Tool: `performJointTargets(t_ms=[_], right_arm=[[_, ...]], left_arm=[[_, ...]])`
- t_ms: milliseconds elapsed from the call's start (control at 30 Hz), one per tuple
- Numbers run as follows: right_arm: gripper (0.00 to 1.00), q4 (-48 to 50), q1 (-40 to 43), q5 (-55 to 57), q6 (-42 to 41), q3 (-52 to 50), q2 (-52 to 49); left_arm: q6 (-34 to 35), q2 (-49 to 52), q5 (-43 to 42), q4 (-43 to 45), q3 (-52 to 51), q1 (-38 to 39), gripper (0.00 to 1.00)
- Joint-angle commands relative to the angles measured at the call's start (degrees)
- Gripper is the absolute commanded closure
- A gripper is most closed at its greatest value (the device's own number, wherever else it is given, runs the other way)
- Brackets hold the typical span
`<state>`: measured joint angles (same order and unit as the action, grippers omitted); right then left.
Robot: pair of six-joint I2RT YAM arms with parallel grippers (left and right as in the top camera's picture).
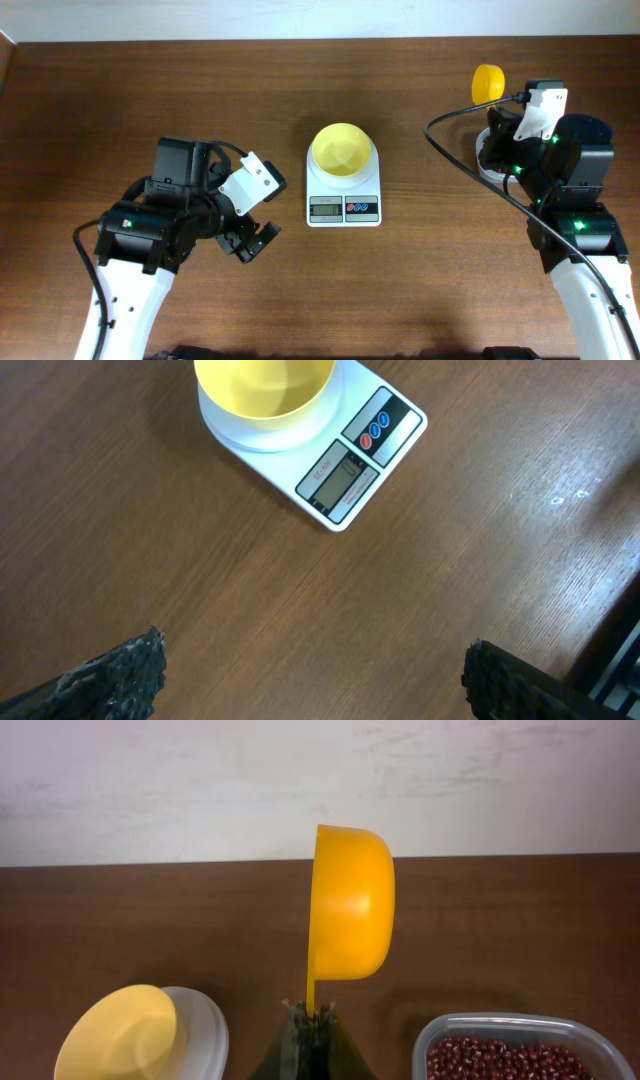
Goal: Scoop item into bowl and weigh 50g on scale
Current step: 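Lower the scoop into the red bean tub with the right gripper, then push the yellow scoop down into the beans with the right gripper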
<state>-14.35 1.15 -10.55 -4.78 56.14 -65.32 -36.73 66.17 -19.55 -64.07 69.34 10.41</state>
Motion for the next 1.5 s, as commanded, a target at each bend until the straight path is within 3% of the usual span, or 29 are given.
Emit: performJointTargets(t_ms=[0, 200, 467, 567, 767, 1067, 1467], right_arm=[[0.96, -1.6, 0.4, 0.2, 0.3, 1.2, 0.0], [0.96, -15.0, 0.4, 2.5, 7.4, 5.7, 0.2], [0.96, -33.9, 0.5, 16.1, 7.8, 15.4, -2.7], [0.96, -34.5, 0.5, 17.3, 12.5, 15.5, -6.4], [0.96, -33.2, 0.5, 31.7, 15.5, 15.5, -14.5], [0.96, -29.3, 1.1, 32.4, 18.5, 15.4, -26.1], [0.96, -23.3, 8.8, 27.9, 18.3, 15.3, -29.0]], left_arm=[[-1.1, 0.2, 1.0, -0.1, 1.0, -0.5, 0.01], [-1.1, 0.2, 1.0, -0.1, 1.0, -0.5, 0.01], [-1.1, 0.2, 0.9, -0.1, 1.0, -0.5, 0.01], [-1.1, 0.2, 0.9, -0.1, 1.0, -0.5, 0.01], [-1.1, 0.2, 1.0, -0.1, 1.0, -0.5, 0.01], [-1.1, 0.2, 1.0, -0.1, 1.0, -0.5, 0.01], [-1.1, 0.2, 1.0, -0.1, 1.0, -0.5, 0.01]])
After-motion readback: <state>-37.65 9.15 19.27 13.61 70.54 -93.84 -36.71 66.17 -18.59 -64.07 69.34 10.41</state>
